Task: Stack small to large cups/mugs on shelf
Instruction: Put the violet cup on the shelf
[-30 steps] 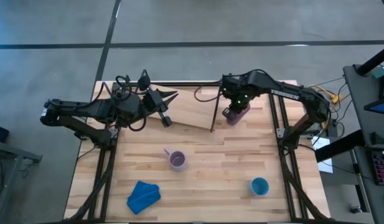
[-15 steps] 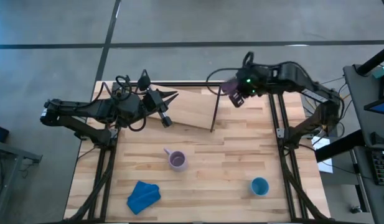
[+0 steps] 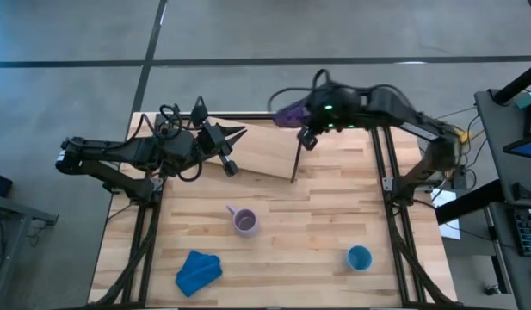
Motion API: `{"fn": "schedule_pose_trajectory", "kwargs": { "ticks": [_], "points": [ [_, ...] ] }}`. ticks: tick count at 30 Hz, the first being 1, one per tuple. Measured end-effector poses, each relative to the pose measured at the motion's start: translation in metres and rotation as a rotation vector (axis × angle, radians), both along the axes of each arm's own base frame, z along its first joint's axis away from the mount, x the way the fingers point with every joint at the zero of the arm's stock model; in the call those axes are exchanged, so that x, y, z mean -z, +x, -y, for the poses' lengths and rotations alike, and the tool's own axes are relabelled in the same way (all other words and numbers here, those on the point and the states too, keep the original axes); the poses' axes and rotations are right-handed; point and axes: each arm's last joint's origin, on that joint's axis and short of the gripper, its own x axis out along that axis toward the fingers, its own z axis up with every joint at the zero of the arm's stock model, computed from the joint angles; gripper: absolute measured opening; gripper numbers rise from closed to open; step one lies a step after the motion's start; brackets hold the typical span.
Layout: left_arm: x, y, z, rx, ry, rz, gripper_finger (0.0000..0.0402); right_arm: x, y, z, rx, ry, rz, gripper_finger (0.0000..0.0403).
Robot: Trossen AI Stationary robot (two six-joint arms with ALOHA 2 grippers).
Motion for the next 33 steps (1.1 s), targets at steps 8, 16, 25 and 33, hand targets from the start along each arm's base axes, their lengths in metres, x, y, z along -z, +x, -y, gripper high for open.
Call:
{"fn": "schedule_pose_trajectory", "kwargs": {
  "ticks": [8, 16, 25, 33],
  "points": [
    [-0.002, -0.001, 0.0, 0.0, -0.001, 0.007, 0.002, 0.044, 0.045, 0.012, -0.008, 0.052, -0.151, 0.0009],
    [0.0, -0.004, 0.0, -0.004, -0.026, 0.001, 0.002, 0.067, 0.079, 0.02, -0.042, 0.114, -0.2, 0.0009],
    [0.002, -0.006, -0.001, -0.008, -0.03, -0.036, 0.002, 0.088, 0.097, 0.026, 0.017, 0.182, -0.374, 0.0009],
    [0.018, -0.009, -0.001, -0.041, -0.149, -0.087, 0.002, 0.094, 0.11, 0.028, -0.004, 0.245, -0.38, 0.0009]
  ]
}}
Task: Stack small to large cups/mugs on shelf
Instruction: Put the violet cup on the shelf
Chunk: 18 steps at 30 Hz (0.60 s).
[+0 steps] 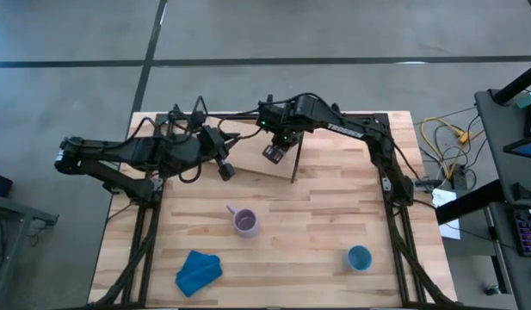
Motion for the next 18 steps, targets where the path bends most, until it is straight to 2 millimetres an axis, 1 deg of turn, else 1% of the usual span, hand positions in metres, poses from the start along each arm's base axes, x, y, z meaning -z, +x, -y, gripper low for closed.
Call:
{"fn": "schedule_pose_trajectory", "kwargs": {
  "ticks": [3, 7, 14, 18],
  "points": [
    [0.0052, -0.0003, 0.0002, -0.004, -0.013, -0.023, 0.002, 0.0063, 0.0019, 0.0007, 0.005, 0.019, -0.022, 0.0009],
    [0.0042, 0.0001, 0.0015, 0.001, -0.015, -0.012, 0.002, 0.0109, 0.0038, 0.0041, 0.019, 0.024, -0.032, 0.0009],
    [0.0031, -0.0002, 0.0018, 0.004, -0.017, -0.006, 0.002, 0.0108, 0.0042, 0.006, 0.024, 0.022, -0.024, 0.0009],
    [0.002, -0.0002, 0.0019, 0.006, -0.018, 0.001, 0.002, 0.0109, 0.004, 0.0072, 0.017, 0.02, -0.025, 0.0021]
  ]
}}
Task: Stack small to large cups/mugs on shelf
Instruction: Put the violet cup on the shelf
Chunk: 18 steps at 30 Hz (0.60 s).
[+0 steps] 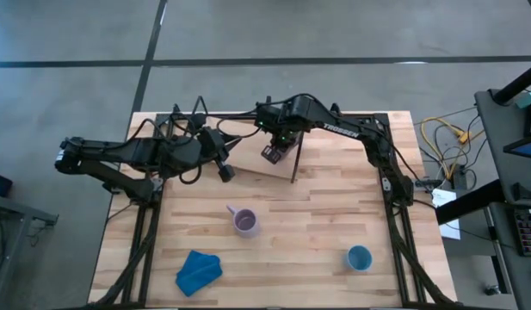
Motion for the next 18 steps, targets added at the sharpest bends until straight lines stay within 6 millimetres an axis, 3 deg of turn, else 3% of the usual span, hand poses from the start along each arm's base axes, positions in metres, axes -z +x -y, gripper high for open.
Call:
{"fn": "schedule_pose_trajectory", "kwargs": {
  "ticks": [8, 18],
  "points": [
    [-0.0001, 0.0002, 0.0008, 0.025, -0.009, 0.0, 0.002, -0.0002, -0.0004, 0.0055, 0.009, -0.004, 0.01, 0.0051],
    [0.0002, 0.0002, 0.0008, 0.026, -0.007, -0.003, 0.002, -0.0019, 0.0047, 0.006, 0.021, -0.014, 0.067, 0.0054]
  ]
}}
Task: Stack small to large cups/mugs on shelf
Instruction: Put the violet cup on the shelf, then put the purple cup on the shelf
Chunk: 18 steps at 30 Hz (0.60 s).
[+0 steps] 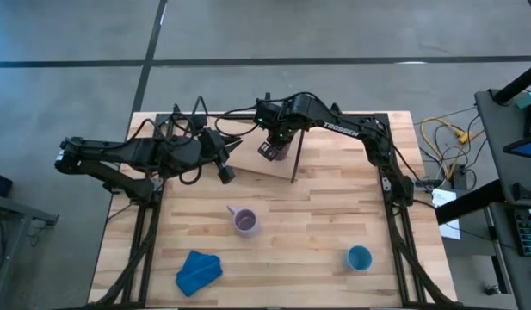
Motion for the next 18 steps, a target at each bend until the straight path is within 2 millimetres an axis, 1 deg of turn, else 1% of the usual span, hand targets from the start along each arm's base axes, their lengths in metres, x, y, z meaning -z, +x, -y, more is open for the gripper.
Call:
{"fn": "schedule_pose_trajectory", "kwargs": {
  "ticks": [7, 12, 15, 18],
  "points": [
    [0.0, 0.0, 0.0, 0.002, 0.0, -0.002, 0.002, -0.002, 0.001, -0.006, -0.005, 0.002, 0.005, 0.0054],
    [0.0, 0.0, 0.0, 0.002, 0.0, -0.002, 0.002, -0.009, -0.001, -0.016, -0.027, -0.003, 0.026, 0.0054],
    [0.0, 0.0, 0.0, 0.001, 0.0, -0.002, 0.002, -0.022, -0.005, -0.028, -0.034, -0.005, 0.067, 0.0054],
    [0.001, 0.0, 0.0, 0.001, 0.0, -0.006, 0.002, -0.039, -0.015, -0.039, -0.054, -0.012, 0.113, 0.0054]
  ]
}}
